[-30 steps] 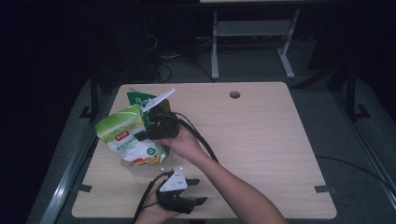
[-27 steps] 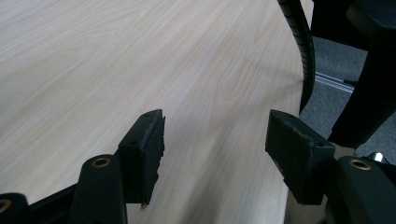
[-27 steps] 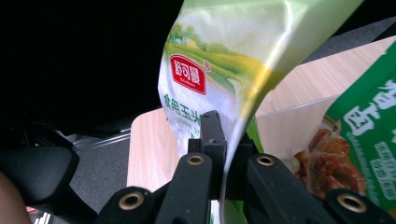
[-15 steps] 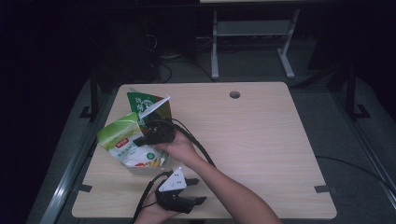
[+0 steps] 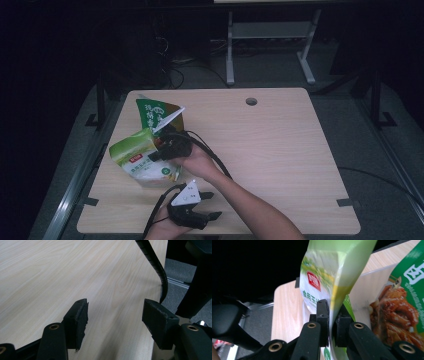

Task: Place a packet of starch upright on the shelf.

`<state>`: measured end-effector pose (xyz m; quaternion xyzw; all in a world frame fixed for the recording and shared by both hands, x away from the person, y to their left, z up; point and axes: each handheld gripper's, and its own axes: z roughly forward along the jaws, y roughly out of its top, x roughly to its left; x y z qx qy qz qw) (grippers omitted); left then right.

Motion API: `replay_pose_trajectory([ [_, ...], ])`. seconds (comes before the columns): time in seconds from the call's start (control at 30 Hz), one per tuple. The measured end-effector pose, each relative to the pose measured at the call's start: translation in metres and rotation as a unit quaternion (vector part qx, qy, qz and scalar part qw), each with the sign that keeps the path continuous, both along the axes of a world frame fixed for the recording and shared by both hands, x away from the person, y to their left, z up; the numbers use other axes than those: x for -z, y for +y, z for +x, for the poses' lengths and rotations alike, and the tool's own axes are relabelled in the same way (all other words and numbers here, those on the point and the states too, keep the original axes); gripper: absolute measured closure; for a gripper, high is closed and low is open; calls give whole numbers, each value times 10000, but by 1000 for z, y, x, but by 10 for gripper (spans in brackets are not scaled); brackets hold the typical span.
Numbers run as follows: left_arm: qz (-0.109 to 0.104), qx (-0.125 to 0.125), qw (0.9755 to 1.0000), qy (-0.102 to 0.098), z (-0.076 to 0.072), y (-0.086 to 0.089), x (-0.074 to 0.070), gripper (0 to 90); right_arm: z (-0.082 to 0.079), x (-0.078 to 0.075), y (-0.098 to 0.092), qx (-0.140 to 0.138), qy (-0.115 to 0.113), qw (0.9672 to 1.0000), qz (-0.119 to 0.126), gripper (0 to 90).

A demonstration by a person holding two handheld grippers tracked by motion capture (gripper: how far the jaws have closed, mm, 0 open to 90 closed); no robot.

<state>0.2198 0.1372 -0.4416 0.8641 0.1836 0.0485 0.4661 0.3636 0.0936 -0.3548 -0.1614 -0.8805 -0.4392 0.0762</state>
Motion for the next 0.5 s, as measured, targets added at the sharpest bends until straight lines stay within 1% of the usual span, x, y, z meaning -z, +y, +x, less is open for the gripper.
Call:
replay_pose_trajectory([
  [0.1, 23, -13, 10000, 5, 0, 1, 0, 373, -1, 2, -3, -7, -32, 10000, -74, 859],
  [0.13, 26, -18, 10000, 6, 0, 1, 0, 374, -1, 3, -4, -33, -110, 9999, -67, 861],
  [0.2, 4, -48, 10000, 32, 0, 1, 0, 374, -1, 5, -6, -2, -33, 10000, -88, 861],
  [0.27, -30, -64, 10000, 22, 1, 1, 0, 374, 0, 9, -9, -11, -68, 9999, -151, 866],
  [0.3, -36, -67, 10000, 17, 1, 1, 0, 374, 1, 11, -11, -7, -53, 9999, -144, 864],
  [0.33, -25, -62, 10000, 10, 1, 1, 0, 374, 1, 13, -13, 12, 24, 9999, -126, 859],
  [0.37, -6, -58, 10000, 11, 1, 1, 0, 374, 2, 14, -15, 8, 25, 9999, -132, 842],
  [0.4, 17, -49, 10000, 20, 2, 0, 1, 374, 2, 14, -16, 22, 121, 9998, -130, 826],
  [0.5, 39, -60, 10000, 34, 1, -1, 1, 373, 3, 12, -20, 6, 159, 9999, -55, 773],
])
